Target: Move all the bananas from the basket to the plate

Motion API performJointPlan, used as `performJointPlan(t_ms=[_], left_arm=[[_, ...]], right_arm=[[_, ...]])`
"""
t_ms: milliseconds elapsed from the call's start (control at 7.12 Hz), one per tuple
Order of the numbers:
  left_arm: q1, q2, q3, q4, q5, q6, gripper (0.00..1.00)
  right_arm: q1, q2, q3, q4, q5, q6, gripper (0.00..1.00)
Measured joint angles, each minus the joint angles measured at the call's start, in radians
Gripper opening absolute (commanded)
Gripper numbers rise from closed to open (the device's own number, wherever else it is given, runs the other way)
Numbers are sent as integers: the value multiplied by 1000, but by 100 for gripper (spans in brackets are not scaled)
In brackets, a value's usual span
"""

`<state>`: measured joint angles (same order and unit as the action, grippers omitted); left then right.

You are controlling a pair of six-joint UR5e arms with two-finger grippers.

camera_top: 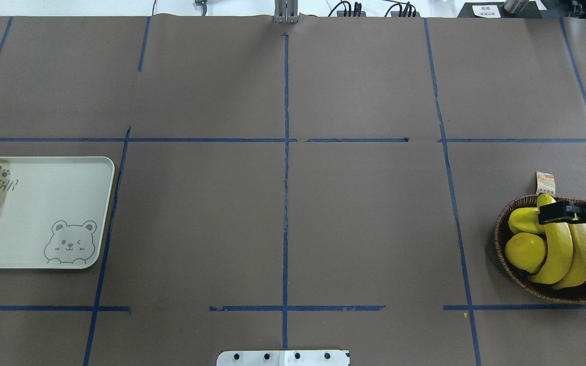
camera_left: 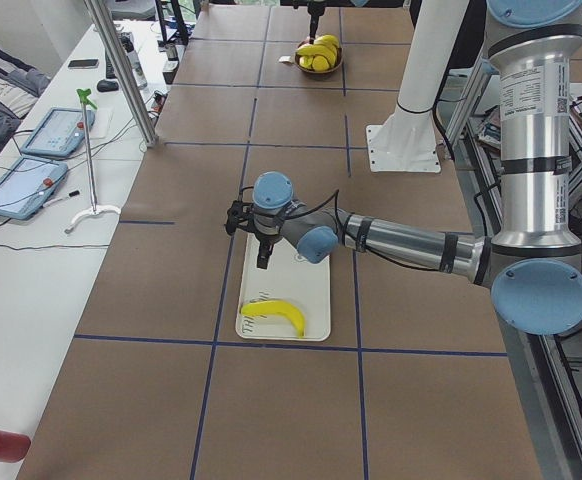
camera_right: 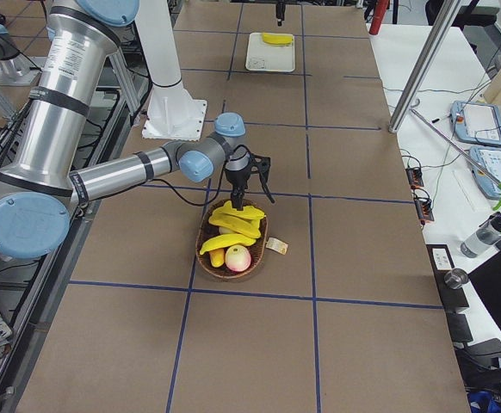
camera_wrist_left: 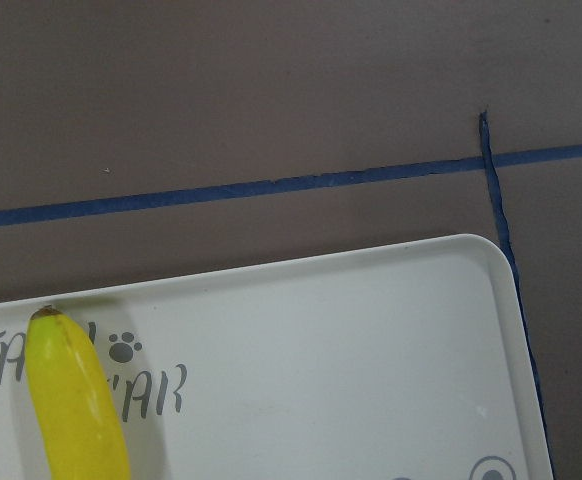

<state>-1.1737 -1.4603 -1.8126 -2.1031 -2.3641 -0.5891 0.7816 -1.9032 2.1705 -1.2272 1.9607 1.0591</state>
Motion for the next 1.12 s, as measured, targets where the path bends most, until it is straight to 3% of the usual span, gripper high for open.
performJointPlan(t_ms=[421, 1123], left_arm=[[4, -2, 7, 0, 0, -1, 100], [5, -8, 10, 0, 0, -2, 100]], right_arm=[[-116, -3, 2, -1, -87, 110, 86], [-140, -15, 21, -20, -142, 114, 86]])
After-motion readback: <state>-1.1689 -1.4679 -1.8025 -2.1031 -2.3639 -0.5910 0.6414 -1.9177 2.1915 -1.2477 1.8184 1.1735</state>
